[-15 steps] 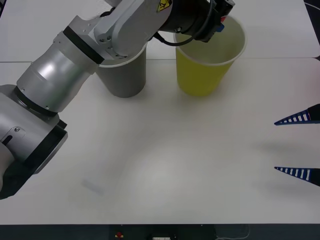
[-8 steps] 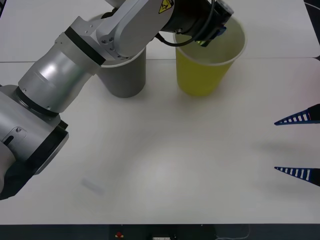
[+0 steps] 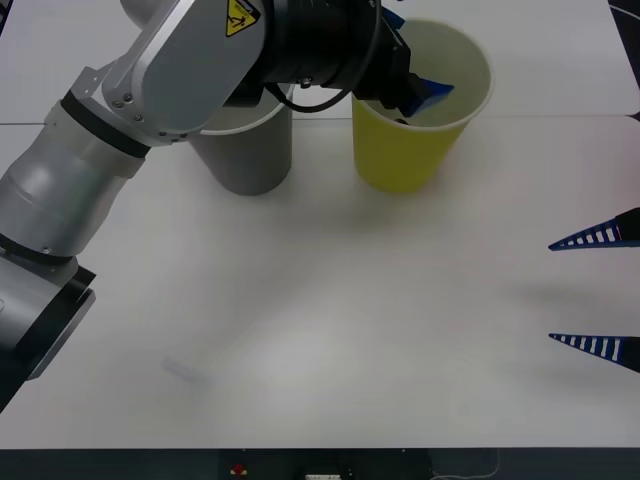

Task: Put the can into the green bin and the plastic bottle into the gray bin

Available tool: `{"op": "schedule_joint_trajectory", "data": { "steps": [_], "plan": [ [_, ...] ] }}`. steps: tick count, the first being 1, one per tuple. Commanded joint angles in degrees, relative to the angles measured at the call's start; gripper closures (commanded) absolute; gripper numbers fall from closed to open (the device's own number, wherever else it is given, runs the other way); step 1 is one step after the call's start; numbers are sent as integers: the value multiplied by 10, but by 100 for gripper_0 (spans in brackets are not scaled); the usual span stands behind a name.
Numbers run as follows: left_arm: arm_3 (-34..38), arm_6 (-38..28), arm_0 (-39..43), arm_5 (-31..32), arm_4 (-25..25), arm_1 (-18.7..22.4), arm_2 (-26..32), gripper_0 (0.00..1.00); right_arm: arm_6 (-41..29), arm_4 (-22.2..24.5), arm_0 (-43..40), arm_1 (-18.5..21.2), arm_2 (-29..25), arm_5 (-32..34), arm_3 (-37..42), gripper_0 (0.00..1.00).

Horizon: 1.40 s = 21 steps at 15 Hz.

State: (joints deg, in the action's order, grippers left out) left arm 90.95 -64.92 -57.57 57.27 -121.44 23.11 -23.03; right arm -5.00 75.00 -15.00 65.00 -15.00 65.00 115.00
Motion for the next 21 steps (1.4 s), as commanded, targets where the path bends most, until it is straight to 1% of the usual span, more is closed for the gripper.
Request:
{"op": "schedule_joint_trajectory", "data": {
  "steps": [1,3,4,5,6,10,12,13,15,17,19,21],
  "plan": [
    [65,15,50,0,60,47,7,0,0,0,0,0,0,0,0,0],
    [103,61,88,0,101,77,21,0,0,0,0,0,0,0,0,0],
    [110,85,101,0,134,91,27,0,0,0,0,0,0,0,0,0],
    [113,125,118,0,177,110,33,0,0,0,0,0,0,0,0,0],
    [114,160,130,0,210,125,38,0,0,0,0,0,0,0,0,0],
    [136,291,196,6,316,196,61,0,0,0,0,0,0,0,0,0],
    [136,327,217,50,347,209,91,0,0,0,0,0,0,0,0,0],
    [136,343,229,89,357,213,116,0,0,0,0,0,0,0,0,0],
    [136,353,251,127,374,224,142,0,0,0,0,0,0,0,0,0],
    [136,399,280,137,399,252,155,0,0,0,0,0,0,0,0,0],
    [136,434,311,137,425,280,164,0,0,0,0,0,0,0,0,0],
    [136,464,337,137,441,300,173,0,0,0,0,0,0,0,0,0]
  ]
}}
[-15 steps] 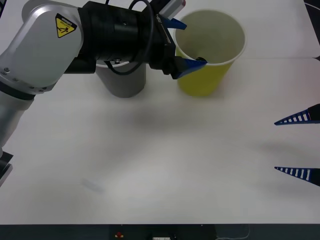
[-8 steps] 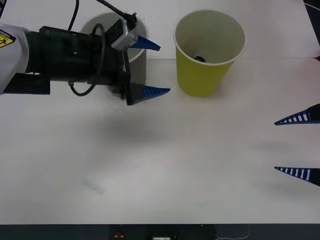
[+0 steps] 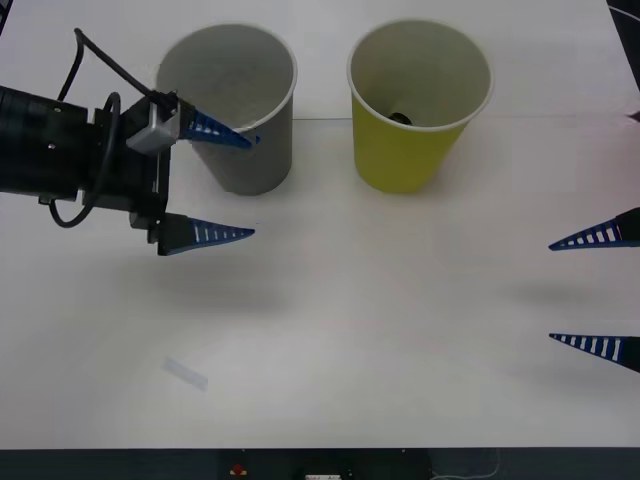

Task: Put the can into the green bin and the plastic bottle into the gray bin

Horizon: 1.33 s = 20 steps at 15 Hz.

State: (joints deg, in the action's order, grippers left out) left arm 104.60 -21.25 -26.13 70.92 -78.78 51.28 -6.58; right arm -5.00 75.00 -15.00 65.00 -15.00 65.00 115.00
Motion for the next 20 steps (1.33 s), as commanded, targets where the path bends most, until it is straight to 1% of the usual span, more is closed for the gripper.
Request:
{"op": "schedule_joint_trajectory", "data": {
  "steps": [1,4,8,12,15,17,20],
  "plan": [
    [0,50,38,0,21,29,17,0,0,0,0,0,0,0,0,0],
    [1,76,80,0,30,55,35,0,0,0,0,0,0,0,0,0],
    [0,135,129,1,38,82,59,0,0,0,0,0,0,0,0,0],
    [0,193,173,2,58,114,62,0,0,0,0,0,0,0,0,0],
    [1,198,201,3,66,123,73,0,0,0,0,0,0,0,0,0],
    [0,199,218,19,67,123,89,0,0,0,0,0,0,0,0,0],
    [1,203,243,23,66,124,111,0,0,0,0,0,0,0,0,0]
  ]
}}
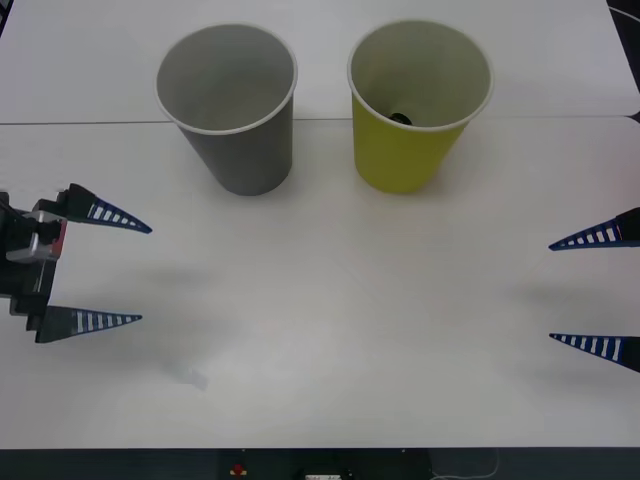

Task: Put the can into the green bin and the plastic bottle into the gray bin

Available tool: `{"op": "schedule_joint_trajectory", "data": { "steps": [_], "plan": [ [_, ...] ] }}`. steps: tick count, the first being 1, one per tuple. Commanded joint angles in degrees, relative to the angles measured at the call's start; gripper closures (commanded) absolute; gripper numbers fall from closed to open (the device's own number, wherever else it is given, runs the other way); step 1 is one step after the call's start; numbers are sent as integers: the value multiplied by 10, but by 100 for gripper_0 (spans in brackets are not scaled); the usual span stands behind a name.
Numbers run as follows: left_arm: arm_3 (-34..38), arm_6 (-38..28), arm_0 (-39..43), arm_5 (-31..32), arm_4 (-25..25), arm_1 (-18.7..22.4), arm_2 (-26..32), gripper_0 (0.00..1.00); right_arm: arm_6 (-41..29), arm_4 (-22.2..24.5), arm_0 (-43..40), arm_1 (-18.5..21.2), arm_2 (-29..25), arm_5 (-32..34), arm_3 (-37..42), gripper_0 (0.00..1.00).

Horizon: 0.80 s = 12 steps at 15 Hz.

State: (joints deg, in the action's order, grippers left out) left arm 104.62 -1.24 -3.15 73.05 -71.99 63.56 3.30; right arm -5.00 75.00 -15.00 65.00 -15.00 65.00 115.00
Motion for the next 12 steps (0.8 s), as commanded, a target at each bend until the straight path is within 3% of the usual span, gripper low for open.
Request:
{"op": "schedule_joint_trajectory", "data": {
  "steps": [1,12],
  "plan": [
    [1,5,18,2,-3,2,18,0,0,0,0,0,0,0,0,0],
    [2,27,40,1,-25,5,51,0,0,0,0,0,0,0,0,0]
  ]
}}
